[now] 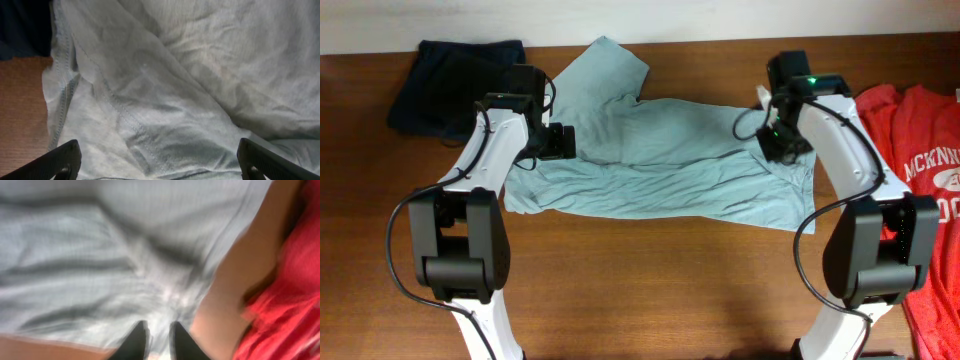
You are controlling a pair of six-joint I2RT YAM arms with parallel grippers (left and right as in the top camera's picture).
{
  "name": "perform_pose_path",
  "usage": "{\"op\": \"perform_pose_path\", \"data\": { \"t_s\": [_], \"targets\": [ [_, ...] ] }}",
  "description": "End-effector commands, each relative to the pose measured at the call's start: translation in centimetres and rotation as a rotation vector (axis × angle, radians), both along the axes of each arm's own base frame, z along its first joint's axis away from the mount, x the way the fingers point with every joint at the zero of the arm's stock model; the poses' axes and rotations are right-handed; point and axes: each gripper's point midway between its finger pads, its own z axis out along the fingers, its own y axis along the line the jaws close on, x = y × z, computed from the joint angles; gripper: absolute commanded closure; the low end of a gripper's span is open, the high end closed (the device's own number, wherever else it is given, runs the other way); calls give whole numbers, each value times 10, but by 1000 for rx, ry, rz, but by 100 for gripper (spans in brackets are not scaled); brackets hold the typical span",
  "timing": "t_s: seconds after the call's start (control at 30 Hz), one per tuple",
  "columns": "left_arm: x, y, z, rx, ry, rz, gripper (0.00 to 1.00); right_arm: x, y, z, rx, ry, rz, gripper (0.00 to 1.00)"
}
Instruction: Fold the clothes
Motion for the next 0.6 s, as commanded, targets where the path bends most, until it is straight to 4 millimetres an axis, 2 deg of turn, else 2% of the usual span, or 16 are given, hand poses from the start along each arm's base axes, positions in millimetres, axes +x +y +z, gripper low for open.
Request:
{"op": "perform_pose_path", "data": {
  "t_s": [0.0, 0.03, 0.1, 0.23, 0.33, 0.57],
  "targets": [
    [6, 1, 15, -9, -38, -1, 1, -29, 2, -12, 145, 74, -219, 93],
    [6, 1, 15, -9, -38, -1, 1, -40, -4, -21, 148, 106, -282, 96],
    [6, 1, 15, -9, -38, -1, 1, -49, -12, -30, 147, 128, -336, 96],
    [6, 1, 15, -9, -38, -1, 1, -57, -20, -53, 164, 135, -376, 96],
    [6, 1, 15, -9, -38, -1, 1, -57, -18, -65, 183, 123, -378, 96],
    [6, 1, 15, -9, -38, -1, 1, -37, -20, -86, 193, 6, -367, 96]
  ]
}}
